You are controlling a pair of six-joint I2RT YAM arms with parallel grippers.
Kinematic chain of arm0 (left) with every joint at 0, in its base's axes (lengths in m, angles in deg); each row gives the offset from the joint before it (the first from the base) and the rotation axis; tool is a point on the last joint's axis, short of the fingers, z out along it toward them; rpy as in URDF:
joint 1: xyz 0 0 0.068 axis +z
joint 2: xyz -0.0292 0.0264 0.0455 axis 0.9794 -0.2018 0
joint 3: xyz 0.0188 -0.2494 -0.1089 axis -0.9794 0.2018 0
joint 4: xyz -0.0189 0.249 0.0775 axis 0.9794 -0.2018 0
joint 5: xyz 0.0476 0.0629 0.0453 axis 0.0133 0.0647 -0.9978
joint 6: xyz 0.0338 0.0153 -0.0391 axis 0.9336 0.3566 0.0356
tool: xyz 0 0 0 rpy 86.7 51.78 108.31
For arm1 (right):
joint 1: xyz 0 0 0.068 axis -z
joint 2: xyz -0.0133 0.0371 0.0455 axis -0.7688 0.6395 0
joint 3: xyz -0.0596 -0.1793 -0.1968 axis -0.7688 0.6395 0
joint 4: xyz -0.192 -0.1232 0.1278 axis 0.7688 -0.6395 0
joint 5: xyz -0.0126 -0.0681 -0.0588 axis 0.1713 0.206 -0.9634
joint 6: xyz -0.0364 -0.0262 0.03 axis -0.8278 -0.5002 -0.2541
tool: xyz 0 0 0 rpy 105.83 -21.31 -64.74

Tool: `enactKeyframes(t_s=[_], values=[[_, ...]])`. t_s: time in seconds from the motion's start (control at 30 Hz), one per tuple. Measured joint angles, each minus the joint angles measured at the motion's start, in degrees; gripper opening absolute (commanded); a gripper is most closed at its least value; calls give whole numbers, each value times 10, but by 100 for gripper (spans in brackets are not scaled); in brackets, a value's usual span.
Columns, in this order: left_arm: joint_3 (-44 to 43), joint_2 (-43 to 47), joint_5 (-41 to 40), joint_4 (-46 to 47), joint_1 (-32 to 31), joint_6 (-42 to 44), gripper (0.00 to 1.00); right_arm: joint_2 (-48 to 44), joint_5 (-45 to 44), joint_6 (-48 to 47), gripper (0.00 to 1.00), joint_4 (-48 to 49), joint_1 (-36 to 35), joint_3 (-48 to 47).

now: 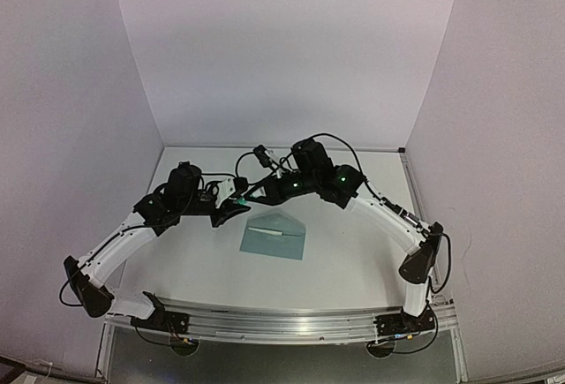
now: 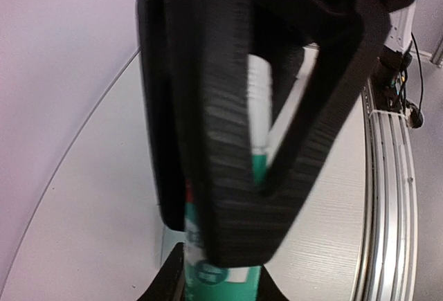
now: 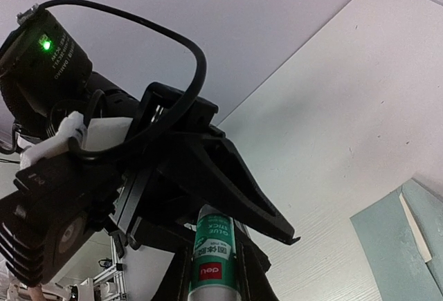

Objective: Place the letter into the envelope and seal it

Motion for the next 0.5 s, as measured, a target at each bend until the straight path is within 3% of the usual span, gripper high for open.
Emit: enactKeyframes(t_s=[0.07,0.13,0.23,0.3,0.4,0.5], values=[[-1,0,1,-1,-1,-1,3,1,1,0,0,2,0,0],[-1,0,1,-1,-1,-4,0,1,1,0,2,3,0,0],[-1,0,0,-1,-1,-3,0,1,1,-1,49,4,0,0],[-1,0,0,-3,-1,-3,0,1,1,-1,62,4,0,0],[-1,0,-3,-10,-1,1,0,0,0,-6,68,8,0,1],[-1,1,-6,-19,-1,11,0,-10,-5,-14,62,11,3,19]])
